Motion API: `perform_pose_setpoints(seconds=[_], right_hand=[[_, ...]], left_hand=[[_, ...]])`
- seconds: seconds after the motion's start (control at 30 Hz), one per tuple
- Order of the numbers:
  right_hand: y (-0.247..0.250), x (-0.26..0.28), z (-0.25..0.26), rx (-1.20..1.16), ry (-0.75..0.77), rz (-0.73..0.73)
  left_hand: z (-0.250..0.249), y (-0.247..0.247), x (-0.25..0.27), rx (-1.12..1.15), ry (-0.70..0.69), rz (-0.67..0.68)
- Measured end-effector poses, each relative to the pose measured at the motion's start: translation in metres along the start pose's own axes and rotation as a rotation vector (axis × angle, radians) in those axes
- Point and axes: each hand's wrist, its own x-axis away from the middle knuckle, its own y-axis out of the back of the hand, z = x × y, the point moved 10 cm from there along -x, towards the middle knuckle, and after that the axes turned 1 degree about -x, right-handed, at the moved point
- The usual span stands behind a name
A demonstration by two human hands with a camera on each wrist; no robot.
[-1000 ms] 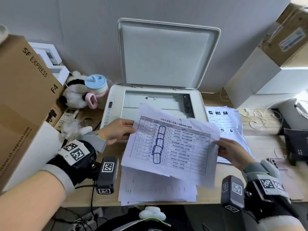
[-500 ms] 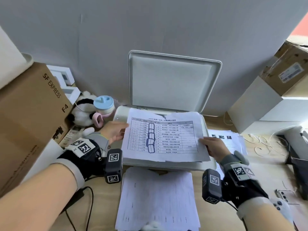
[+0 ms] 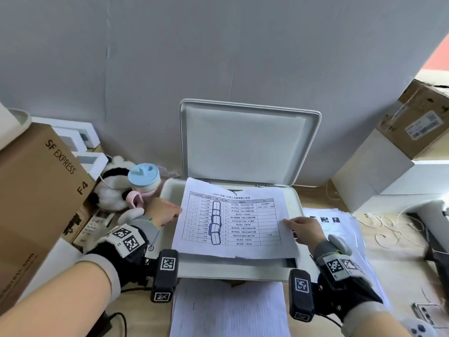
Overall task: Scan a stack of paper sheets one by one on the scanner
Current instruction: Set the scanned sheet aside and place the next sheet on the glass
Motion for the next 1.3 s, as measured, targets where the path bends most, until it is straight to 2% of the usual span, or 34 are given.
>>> perform_pose_setpoints(seconds=[0.07,0.23,0.73,1.03,1.17,1.3], right_hand=[[0.001,-0.002,0.0,0.061,0.01,-0.009],[0.003,0.0,0.001,0.185,0.004,-0.036],[0.005,0.007,-0.005,0.265,-0.015,-0.087],[0.005,0.008,-0.004,0.278,-0.041,-0.085],[0.008,0.005,-0.008,0.282,-0.062,-0.107],[0.013,-0.004,-0.008,0.251,-0.046,-0.139]], left_hand=[[-0.003,-0.001,-0.003,-0.106,-0.026,-0.002],[-0.001,-0.002,-0.006,-0.213,-0.022,-0.011],[0.01,-0.005,-0.011,-0.287,-0.02,0.002],[0.012,-0.013,-0.014,-0.297,-0.012,-0.002],[0.012,-0.013,-0.013,-0.201,-0.008,-0.025],[-0.014,0.011,-0.011,-0.084,-0.063,-0.162]])
